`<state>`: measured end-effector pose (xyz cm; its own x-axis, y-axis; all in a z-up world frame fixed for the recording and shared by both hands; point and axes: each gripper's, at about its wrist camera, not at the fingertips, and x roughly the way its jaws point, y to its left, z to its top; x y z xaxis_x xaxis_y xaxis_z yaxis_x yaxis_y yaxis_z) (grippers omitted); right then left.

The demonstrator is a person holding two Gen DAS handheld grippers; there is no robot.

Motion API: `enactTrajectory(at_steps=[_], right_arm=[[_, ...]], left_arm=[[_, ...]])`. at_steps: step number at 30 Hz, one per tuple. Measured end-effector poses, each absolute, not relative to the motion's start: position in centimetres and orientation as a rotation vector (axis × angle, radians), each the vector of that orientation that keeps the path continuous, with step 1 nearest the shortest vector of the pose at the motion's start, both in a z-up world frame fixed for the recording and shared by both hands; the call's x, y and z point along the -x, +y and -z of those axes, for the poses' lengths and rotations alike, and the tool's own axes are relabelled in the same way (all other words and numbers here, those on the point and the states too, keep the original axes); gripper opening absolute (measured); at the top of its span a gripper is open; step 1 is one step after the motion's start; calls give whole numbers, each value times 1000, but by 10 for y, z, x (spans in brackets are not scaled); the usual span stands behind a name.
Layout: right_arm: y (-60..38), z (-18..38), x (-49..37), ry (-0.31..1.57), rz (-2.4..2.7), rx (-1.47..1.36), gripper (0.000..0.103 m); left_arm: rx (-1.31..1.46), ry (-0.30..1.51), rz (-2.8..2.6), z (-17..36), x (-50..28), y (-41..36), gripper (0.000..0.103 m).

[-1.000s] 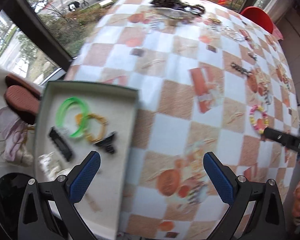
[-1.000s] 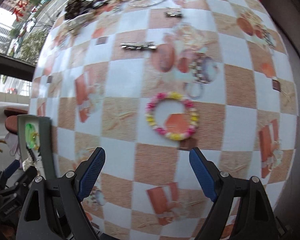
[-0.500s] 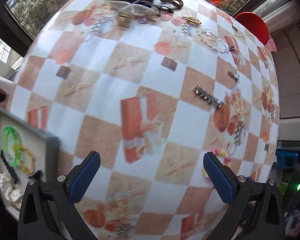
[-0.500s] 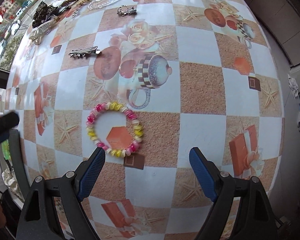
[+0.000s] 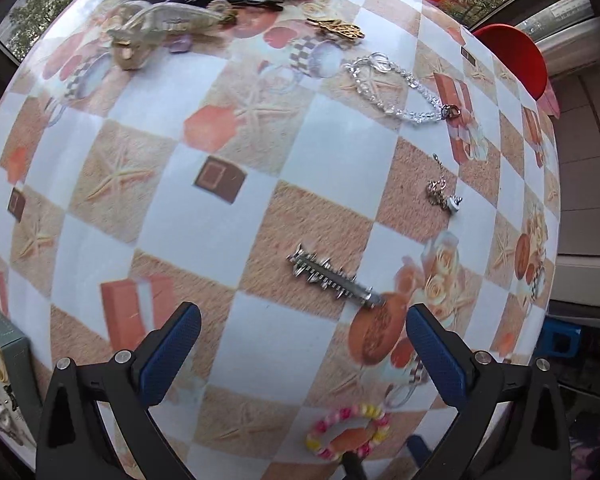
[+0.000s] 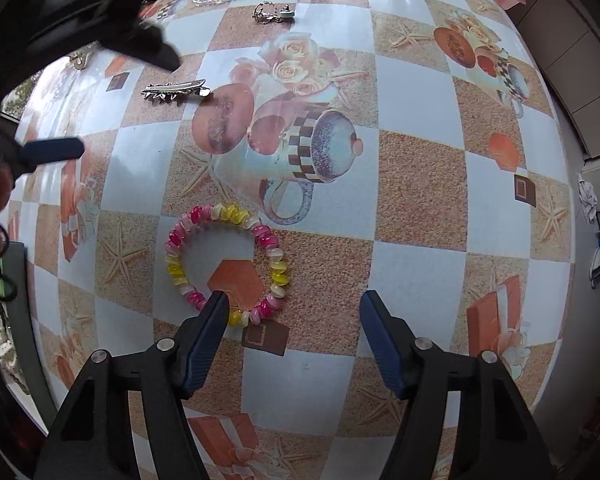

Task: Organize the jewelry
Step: 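Grasp the silver spiked clip with the left tool while the right tool grasps the pink beaded bracelet, then carry the spiked clip and beaded bracelet in both tools over the white box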

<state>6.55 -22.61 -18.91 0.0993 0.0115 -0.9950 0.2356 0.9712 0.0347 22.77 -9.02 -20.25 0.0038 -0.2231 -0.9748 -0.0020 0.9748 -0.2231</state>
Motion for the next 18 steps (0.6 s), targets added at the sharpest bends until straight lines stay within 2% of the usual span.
enactTrajectory(at_steps=[1,3,5,6,8,10,12,14,16,17,18], right_arm=[[-226,190,-65,1463,166,-204,68],[-224,192,-64,1454,166,-188,68],[-221,192,-65,1449,157,-170,65],[-219,192,-65,1448,151,-167,62],[-213,192,-65,1449,136,-164,58],[-207,194,-69,1458,141,-141,48],[-205,195,-69,1459,138,-120,47],[-203,195,-69,1462,142,-94,41],[-202,194,-70,1455,128,-75,24],[-201,194,-70,1457,121,-71,10],[-200,195,-71,1459,118,-77,10]], left_arm=[[162,1564,169,205,-230,-95,94],[134,1569,160,208,-233,-103,93],[98,1574,155,212,-235,-110,82],[77,1569,151,211,-235,-114,82],[32,1552,160,210,-234,-122,70],[-21,1542,161,209,-233,-129,62],[-53,1533,168,208,-232,-134,51],[-71,1526,177,207,-231,-136,35],[-78,1523,186,206,-230,-138,25],[-76,1522,194,206,-229,-139,21],[-74,1521,201,206,-227,-137,21]])
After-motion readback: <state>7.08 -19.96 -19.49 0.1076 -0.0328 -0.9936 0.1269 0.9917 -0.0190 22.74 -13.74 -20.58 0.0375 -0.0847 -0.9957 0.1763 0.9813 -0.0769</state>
